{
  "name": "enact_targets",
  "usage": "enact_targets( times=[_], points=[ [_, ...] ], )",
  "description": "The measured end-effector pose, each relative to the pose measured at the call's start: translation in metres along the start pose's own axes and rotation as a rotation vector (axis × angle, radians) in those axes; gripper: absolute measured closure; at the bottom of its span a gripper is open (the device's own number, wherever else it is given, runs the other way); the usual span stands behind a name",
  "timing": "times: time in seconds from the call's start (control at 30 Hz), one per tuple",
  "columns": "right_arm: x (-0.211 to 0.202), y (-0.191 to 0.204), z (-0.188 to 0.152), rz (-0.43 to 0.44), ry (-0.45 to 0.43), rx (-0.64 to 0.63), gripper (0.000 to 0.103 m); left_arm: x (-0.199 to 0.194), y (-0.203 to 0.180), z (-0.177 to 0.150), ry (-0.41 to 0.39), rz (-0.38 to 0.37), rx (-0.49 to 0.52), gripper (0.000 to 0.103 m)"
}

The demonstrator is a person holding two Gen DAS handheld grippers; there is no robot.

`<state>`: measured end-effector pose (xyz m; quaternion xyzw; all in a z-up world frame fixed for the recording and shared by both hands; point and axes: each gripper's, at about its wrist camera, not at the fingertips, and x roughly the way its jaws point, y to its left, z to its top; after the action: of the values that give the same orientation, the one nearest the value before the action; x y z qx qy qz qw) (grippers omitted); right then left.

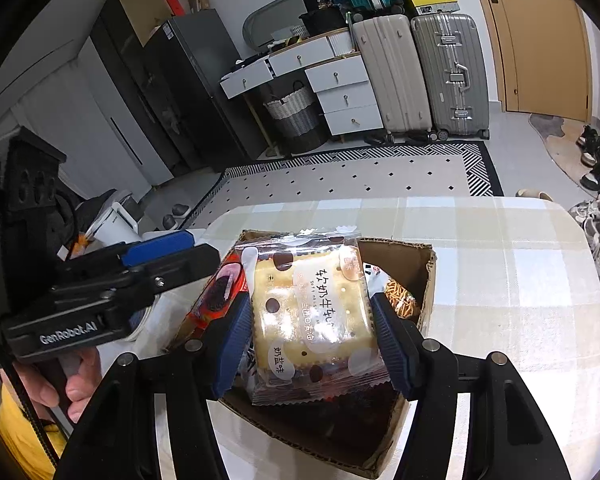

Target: Organize snacks

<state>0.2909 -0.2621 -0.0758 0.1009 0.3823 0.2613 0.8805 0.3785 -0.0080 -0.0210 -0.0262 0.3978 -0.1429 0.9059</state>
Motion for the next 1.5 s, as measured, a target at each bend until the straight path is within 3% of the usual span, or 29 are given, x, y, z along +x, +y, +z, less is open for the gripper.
enact_targets(
  times=[0.47,0.73,0.83,0.93,1.03,1.2,1.3,1.4,1.43,1.5],
  points=[
    [-0.009,0.006,0.002,-0.012,-0.022,-0.003,0.042,-0.031,0.003,-0.004,-0.027,0.008,-0.01,0.051],
    [-0.043,0.023,0.002,-0.011,-0.079,-0.024,0.042,-0.065,-0.006,-0.01,-0.056,0.009,-0.005,0.049],
    [-0.064,0.035,0.002,-0.005,-0.112,-0.041,0.041,-0.09,-0.016,-0.013,-0.084,0.014,0.008,0.042],
    [-0.087,0.047,-0.002,-0.011,-0.145,-0.057,0.025,-0.122,-0.028,-0.019,-0.139,0.029,0.026,0.032],
    [-0.112,0.056,-0.012,-0.003,-0.187,-0.069,0.018,-0.155,-0.04,-0.031,-0.217,0.069,0.046,0.024],
    [-0.151,0.074,-0.041,-0.016,-0.243,-0.102,0.015,-0.199,-0.053,-0.058,-0.274,0.125,0.047,0.021],
    [-0.177,0.076,-0.064,-0.005,-0.299,-0.088,0.005,-0.225,-0.058,-0.078,-0.296,0.133,0.033,0.018],
    [-0.203,0.081,-0.089,-0.014,-0.353,-0.113,0.003,-0.246,-0.061,-0.098,-0.339,0.163,0.034,0.008],
    [-0.21,0.084,-0.097,-0.021,-0.374,-0.123,0.002,-0.255,-0.063,-0.108,-0.362,0.175,0.033,0.0],
    [-0.224,0.089,-0.113,-0.022,-0.417,-0.141,0.001,-0.272,-0.064,-0.129,-0.402,0.189,0.03,0.001]
  ],
)
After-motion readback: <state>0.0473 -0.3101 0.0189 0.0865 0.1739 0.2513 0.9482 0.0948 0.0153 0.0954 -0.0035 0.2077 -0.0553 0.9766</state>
